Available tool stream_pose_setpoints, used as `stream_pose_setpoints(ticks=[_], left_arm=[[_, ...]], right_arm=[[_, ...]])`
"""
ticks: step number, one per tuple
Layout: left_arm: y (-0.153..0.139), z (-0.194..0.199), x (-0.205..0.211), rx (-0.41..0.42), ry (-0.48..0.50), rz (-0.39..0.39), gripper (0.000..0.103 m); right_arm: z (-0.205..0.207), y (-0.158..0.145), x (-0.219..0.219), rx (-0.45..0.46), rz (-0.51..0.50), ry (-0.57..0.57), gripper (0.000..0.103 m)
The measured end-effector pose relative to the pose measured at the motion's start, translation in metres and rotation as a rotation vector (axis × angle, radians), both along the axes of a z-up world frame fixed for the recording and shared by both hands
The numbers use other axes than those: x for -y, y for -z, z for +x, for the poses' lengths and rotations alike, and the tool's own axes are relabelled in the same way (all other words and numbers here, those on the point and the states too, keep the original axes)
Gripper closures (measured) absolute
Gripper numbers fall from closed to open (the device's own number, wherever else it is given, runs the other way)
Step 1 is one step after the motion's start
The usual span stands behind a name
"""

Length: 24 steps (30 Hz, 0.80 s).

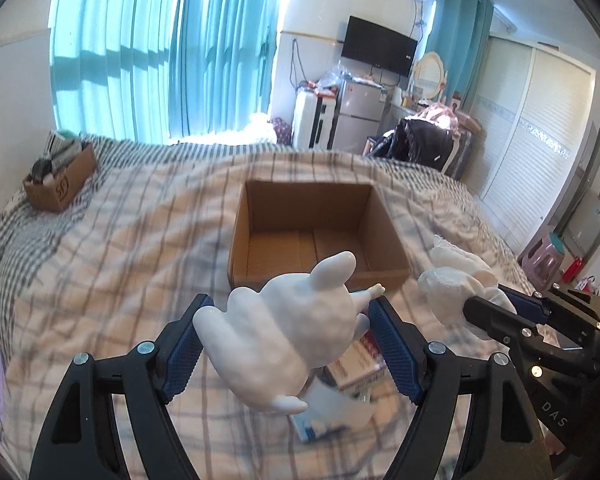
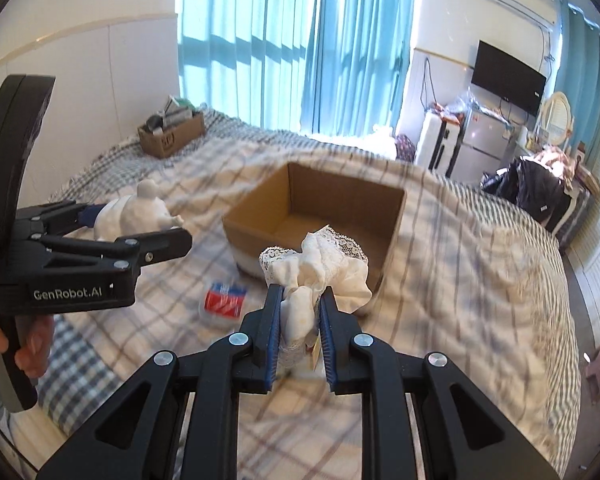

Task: Organize objects
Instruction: 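Carry the figurine and cloth into the box and open both tools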

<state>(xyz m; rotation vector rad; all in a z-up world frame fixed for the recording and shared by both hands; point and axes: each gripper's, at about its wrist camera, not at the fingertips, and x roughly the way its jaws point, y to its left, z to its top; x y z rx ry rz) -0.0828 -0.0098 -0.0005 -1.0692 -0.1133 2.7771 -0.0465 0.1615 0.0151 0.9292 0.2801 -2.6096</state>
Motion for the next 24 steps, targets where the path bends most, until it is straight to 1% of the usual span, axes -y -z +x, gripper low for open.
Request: stream_pose_setpoints(ticks=[4, 7, 10, 13, 17, 20, 24], left_arm=[[-0.012, -0.035, -0.003, -0.035, 0.009, -0.015, 0.022], [-0.012, -0.064, -0.008, -0.058, 0.021, -0.038, 0.022], [-0.006, -0.096, -0.012, -0.024, 0.031, -0.051, 0.022], [0.001, -0.120, -0.016, -0.020, 0.042, -0.060, 0.022], [0.023, -0.148, -0.021, -0.002, 0.054, -0.098, 0.022], [0.043, -0.161, -0.024, 0.026, 0.052, -0.118, 0.022], [0.073, -0.172, -0.023, 0.070, 0.052, -0.112, 0.022]], right_arm=[[-0.037, -0.020, 0.000, -0.041, -0.018, 0.005, 0.086], [-0.068, -0.026, 0.002, -0.060, -0.019, 0.014, 0.086], [-0.099, -0.023, 0.006, -0.063, -0.006, 0.023, 0.086], [-0.130, -0.014, 0.009, -0.056, -0.001, 0.026, 0.086], [-0.168, 0.007, 0.010, -0.027, -0.004, 0.041, 0.086], [-0.185, 0.030, 0.008, 0.012, -0.005, 0.054, 0.086], [-0.196, 0.056, 0.004, 0.075, -0.009, 0.047, 0.086]])
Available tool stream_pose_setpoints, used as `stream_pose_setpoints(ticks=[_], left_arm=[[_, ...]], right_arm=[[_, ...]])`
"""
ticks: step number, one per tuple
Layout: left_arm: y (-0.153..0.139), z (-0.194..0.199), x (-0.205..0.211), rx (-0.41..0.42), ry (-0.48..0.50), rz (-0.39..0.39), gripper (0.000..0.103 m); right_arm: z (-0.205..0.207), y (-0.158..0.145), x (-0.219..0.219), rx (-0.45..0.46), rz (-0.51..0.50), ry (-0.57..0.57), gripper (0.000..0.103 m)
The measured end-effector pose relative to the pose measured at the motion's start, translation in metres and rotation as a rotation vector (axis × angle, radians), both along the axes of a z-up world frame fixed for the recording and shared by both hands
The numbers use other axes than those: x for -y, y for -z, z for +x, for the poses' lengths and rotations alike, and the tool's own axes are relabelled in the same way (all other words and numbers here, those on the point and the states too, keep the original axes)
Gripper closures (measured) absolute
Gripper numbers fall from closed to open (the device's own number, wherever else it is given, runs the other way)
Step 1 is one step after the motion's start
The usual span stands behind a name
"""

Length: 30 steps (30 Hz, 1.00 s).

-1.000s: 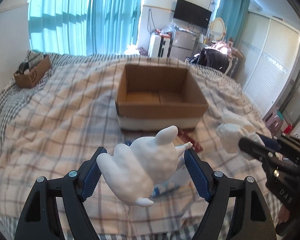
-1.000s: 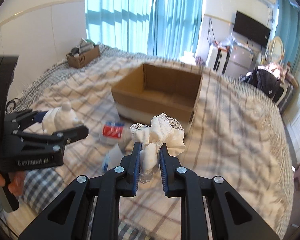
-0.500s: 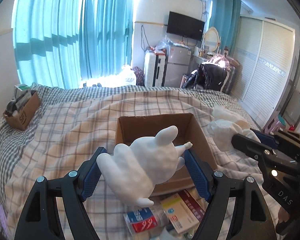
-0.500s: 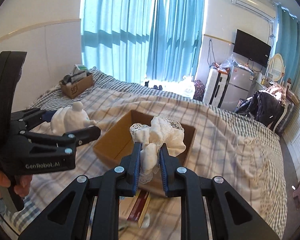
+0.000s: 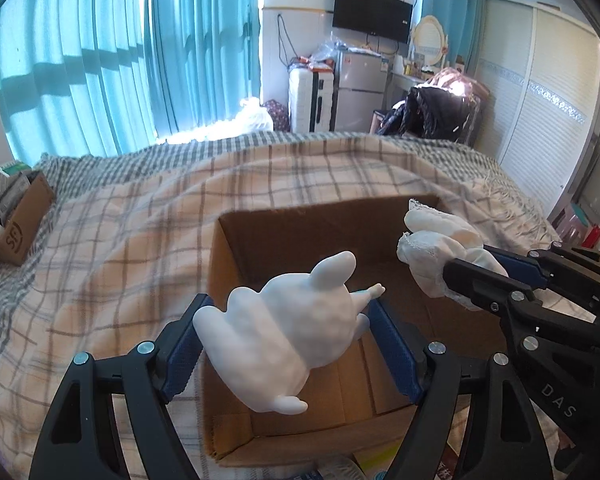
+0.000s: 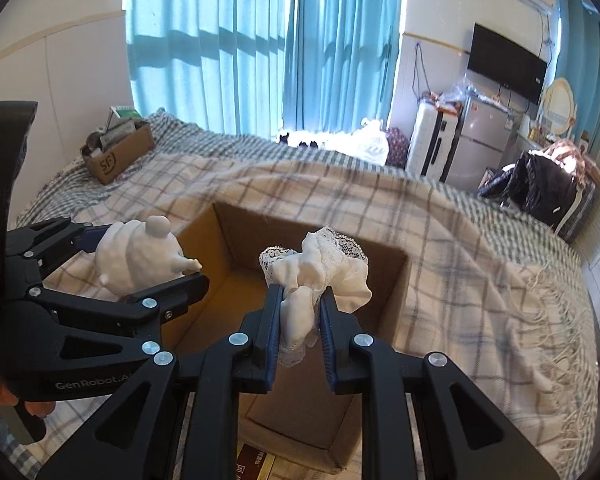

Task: Organize objects
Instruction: 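Carry the figurine and cloth into the box and open both tools, then move both tools back to the remaining items beside the box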

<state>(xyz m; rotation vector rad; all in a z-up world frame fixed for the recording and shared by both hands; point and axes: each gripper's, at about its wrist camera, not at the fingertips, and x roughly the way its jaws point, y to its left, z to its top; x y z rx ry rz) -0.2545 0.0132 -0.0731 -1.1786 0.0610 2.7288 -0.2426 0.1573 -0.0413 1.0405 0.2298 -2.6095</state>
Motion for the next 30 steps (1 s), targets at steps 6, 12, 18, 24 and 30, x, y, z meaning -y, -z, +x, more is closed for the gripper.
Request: stream_pose_setpoints(ticks=[6, 12, 18, 24, 30], left_arm=[[0.020, -0.002, -0.007, 0.029, 0.011, -0.002, 0.022], [0.008, 0.012, -0.007, -0.011, 0.000, -0.015, 0.003], [-0.026, 0.037, 0.001, -0.050, -0.012, 0.003, 0.002], [-0.073, 0.078, 0.016, -0.121, -0.044, 0.016, 0.000], [-0.110, 0.129, 0.031, -0.184, -0.059, 0.051, 0.000]], right_arm=[[-0.004, 0.010, -0.005, 0.016, 0.007, 0.017, 0.084], [0.010, -0.008, -0.015, -0.036, -0.038, 0.066, 0.037], [0.037, -0.043, -0.025, -0.086, -0.065, 0.103, 0.029], [0.086, -0.087, -0.026, -0.143, -0.057, 0.092, 0.024], [0.146, -0.137, -0.025, -0.225, -0.048, 0.054, 0.017]])
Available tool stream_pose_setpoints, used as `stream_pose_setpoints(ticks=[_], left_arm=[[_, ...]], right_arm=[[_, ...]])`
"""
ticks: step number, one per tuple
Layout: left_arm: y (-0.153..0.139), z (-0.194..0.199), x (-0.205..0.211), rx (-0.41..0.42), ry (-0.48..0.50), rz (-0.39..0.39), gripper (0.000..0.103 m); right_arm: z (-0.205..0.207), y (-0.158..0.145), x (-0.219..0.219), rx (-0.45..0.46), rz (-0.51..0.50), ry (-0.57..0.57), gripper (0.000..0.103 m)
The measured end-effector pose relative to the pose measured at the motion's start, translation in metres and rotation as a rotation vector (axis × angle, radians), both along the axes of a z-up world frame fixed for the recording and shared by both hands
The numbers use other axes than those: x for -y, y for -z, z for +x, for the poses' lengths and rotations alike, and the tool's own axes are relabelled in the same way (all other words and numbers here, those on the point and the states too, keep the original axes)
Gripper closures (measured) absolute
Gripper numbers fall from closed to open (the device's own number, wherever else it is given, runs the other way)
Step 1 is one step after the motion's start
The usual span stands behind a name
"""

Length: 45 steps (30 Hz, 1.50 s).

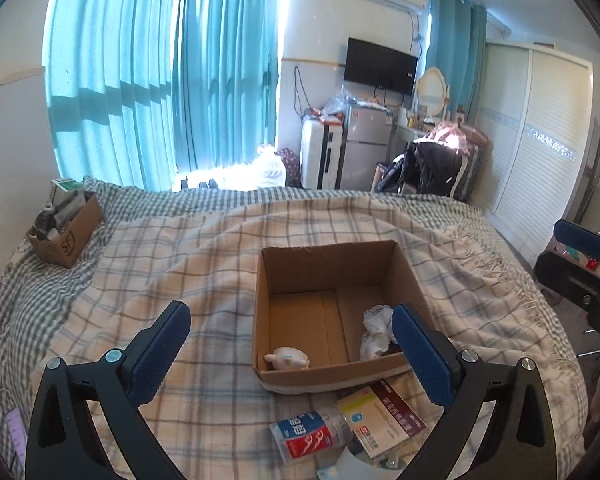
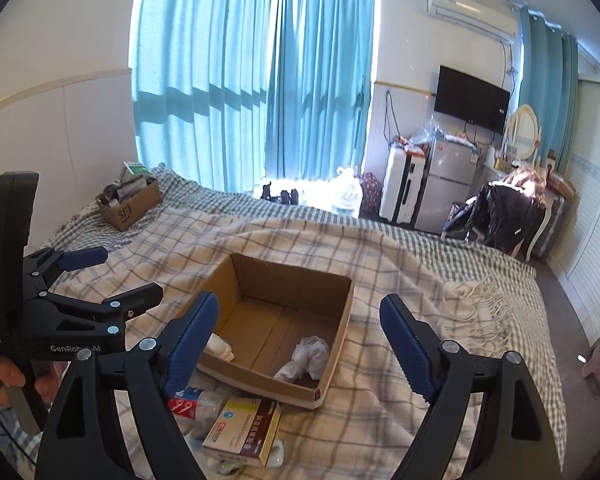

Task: Organize objects
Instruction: 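Move both tools back to the remaining items beside the box, then grasp the white tape roll by its rim with the right tool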

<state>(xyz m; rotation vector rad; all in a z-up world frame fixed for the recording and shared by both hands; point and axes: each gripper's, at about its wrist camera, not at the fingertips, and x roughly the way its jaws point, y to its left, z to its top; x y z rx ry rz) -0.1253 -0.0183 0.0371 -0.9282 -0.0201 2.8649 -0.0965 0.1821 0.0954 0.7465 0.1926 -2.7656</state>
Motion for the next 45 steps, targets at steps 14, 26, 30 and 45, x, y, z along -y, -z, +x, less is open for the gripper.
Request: stream_pose_setpoints(ticks=[14, 26, 30, 45], left_arm=[[0.040, 0.083, 0.030, 0.005, -0.093, -0.017, 0.000], [0.153, 0.079, 0.026, 0.225, -0.107, -0.048, 0.000], [0.171, 0.075, 0.026, 0.276, -0.107, -0.053, 0.000], [0.188, 0.069, 0.031, 0.357, -0.127, -0.039, 0.000]], right_arm=[[0.070, 0.047, 0.010, 0.039, -0.022, -0.047, 0.009], [0.050, 0.181, 0.028, 0.275, 0.058, -0.077, 0.009], [0.045, 0.196, 0.041, 0.316, 0.104, -0.118, 0.009], [0.039, 0.225, 0.060, 0.437, 0.149, -0.167, 0.061]])
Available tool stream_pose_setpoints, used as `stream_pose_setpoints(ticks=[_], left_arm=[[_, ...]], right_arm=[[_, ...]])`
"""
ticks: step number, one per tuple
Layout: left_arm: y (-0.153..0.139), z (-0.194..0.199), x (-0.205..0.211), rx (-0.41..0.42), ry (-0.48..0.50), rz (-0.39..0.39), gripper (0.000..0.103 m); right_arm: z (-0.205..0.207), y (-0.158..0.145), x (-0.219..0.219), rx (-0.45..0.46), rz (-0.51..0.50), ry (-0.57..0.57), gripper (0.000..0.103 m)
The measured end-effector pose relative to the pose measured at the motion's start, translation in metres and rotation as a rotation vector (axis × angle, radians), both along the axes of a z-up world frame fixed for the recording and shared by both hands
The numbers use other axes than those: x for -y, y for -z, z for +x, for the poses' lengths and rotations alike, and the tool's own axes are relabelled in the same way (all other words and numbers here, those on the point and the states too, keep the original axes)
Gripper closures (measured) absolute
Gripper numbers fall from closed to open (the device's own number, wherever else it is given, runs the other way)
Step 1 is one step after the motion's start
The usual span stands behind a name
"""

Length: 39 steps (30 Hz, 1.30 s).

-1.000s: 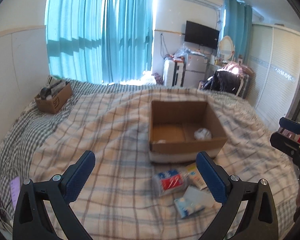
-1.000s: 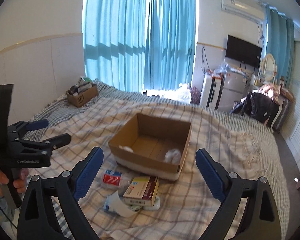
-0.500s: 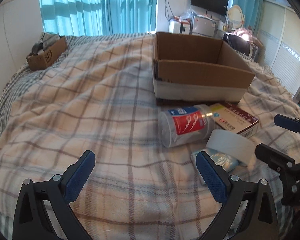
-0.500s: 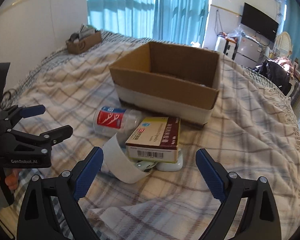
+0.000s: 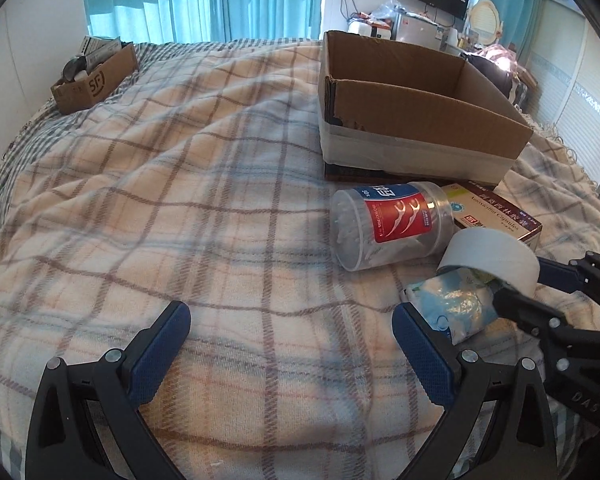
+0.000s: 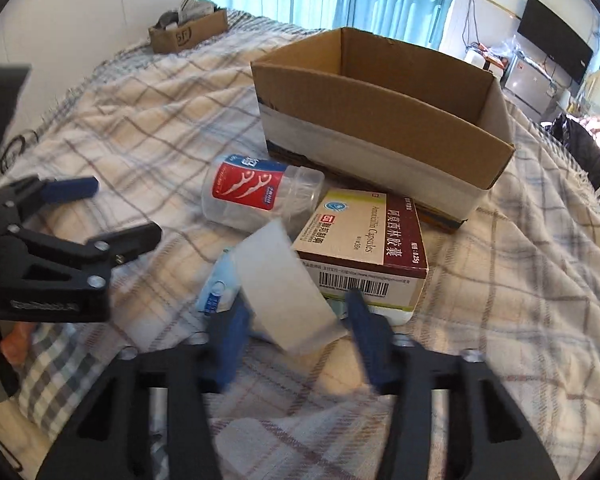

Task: Organize objects
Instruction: 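Grasp the white tape roll by its rim with the right tool, then grasp the blue floral tissue pack with the left tool while the right tool holds the tape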

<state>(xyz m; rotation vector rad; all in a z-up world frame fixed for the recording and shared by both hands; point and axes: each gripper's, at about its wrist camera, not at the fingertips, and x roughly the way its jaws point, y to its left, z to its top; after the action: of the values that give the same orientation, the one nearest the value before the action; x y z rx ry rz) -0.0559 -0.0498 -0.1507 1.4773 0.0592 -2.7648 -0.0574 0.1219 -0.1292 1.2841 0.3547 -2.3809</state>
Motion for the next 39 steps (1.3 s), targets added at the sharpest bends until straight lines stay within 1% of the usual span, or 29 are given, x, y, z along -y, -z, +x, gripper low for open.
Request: stream_pose_setpoints(ticks=[4, 6, 9, 15, 17, 20, 26, 29, 32, 33, 34, 35, 37, 39], left_arm=[[-0.002, 0.002, -0.001, 0.005, -0.002, 0.001, 0.000], [-0.003, 0.004, -0.004, 0.009, 0.001, 0.007, 0.000], [-0.003, 0.005, -0.013, 0.017, 0.012, 0.014, 0.000], [-0.002, 0.010, -0.045, 0.028, 0.082, 0.035, 0.000], [0.001, 0.011, -0.055, 0.047, 0.111, 0.067, 0.000], [0.007, 0.011, -0.069, 0.072, 0.146, 0.112, 0.000], [0.021, 0.002, -0.095, 0.110, 0.189, 0.148, 0.000], [0.032, -0.002, -0.104, 0.136, 0.201, 0.136, 0.000], [0.035, -0.001, -0.111, 0.137, 0.217, 0.106, 0.000], [0.035, -0.001, -0.110, 0.133, 0.223, 0.106, 0.004], [0.033, 0.000, -0.110, 0.130, 0.232, 0.115, 0.011], [0.031, 0.001, -0.108, 0.129, 0.234, 0.118, 0.014], [0.027, 0.002, -0.105, 0.122, 0.235, 0.114, 0.027], [0.020, 0.004, -0.101, 0.114, 0.235, 0.116, 0.027]], right_arm=[[0.009, -0.015, -0.014, -0.017, -0.049, 0.031, 0.066], [0.014, -0.025, -0.020, -0.037, -0.055, 0.040, 0.070], [0.020, -0.040, -0.032, -0.070, -0.060, 0.063, 0.072], [0.021, -0.058, -0.058, -0.132, -0.045, 0.137, 0.073], [0.021, -0.063, -0.068, -0.141, -0.043, 0.162, 0.075], [0.019, -0.064, -0.081, -0.149, -0.036, 0.192, 0.075], [0.015, -0.056, -0.092, -0.130, -0.040, 0.214, 0.075], [0.015, -0.053, -0.093, -0.123, -0.040, 0.213, 0.075], [0.015, -0.052, -0.094, -0.123, -0.042, 0.213, 0.075], [0.015, -0.052, -0.094, -0.123, -0.041, 0.213, 0.075], [0.015, -0.052, -0.093, -0.124, -0.039, 0.213, 0.075], [0.015, -0.052, -0.092, -0.125, -0.036, 0.213, 0.075], [0.017, -0.053, -0.091, -0.129, -0.031, 0.213, 0.075], [0.018, -0.056, -0.089, -0.133, -0.029, 0.212, 0.075]])
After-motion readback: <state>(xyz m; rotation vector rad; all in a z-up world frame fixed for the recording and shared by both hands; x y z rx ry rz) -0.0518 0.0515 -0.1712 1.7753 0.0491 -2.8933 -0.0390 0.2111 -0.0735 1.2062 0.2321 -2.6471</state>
